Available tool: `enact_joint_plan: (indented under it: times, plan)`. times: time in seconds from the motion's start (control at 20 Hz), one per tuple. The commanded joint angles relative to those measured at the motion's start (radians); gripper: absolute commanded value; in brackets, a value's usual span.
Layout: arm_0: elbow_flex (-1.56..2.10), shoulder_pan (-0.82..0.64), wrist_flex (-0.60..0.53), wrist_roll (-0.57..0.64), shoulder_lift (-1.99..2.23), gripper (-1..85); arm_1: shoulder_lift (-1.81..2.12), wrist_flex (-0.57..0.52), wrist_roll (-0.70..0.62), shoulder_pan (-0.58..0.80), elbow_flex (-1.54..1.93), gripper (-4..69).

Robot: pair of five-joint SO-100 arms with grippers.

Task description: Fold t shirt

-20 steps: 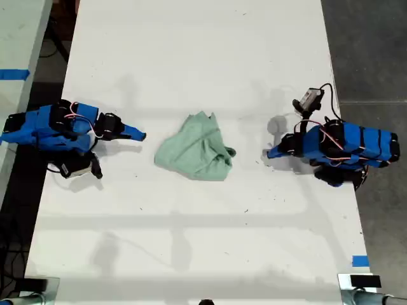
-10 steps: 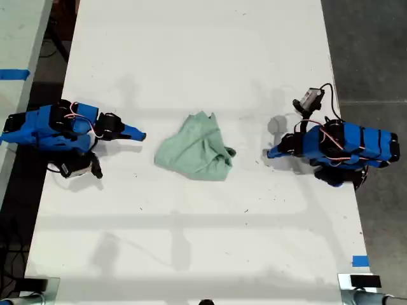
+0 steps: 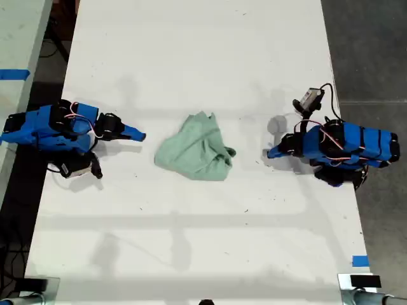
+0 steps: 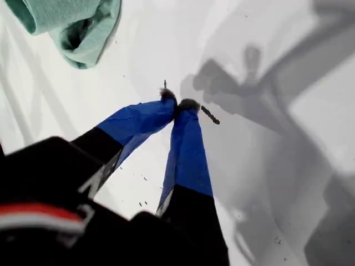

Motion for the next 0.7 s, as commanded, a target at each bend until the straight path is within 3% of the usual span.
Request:
enact_joint_plan:
  times: [0.0,0.65]
  plan:
    - [0.008,-0.012,0.002,-0.015,0.006,-0.1,0.009,0.009,0.020,0.014,0.041,2.3]
    - [0.008,-0.009,0.005,-0.021,0.006,-0.1,0.009,0.011,0.028,0.012,0.041,2.3]
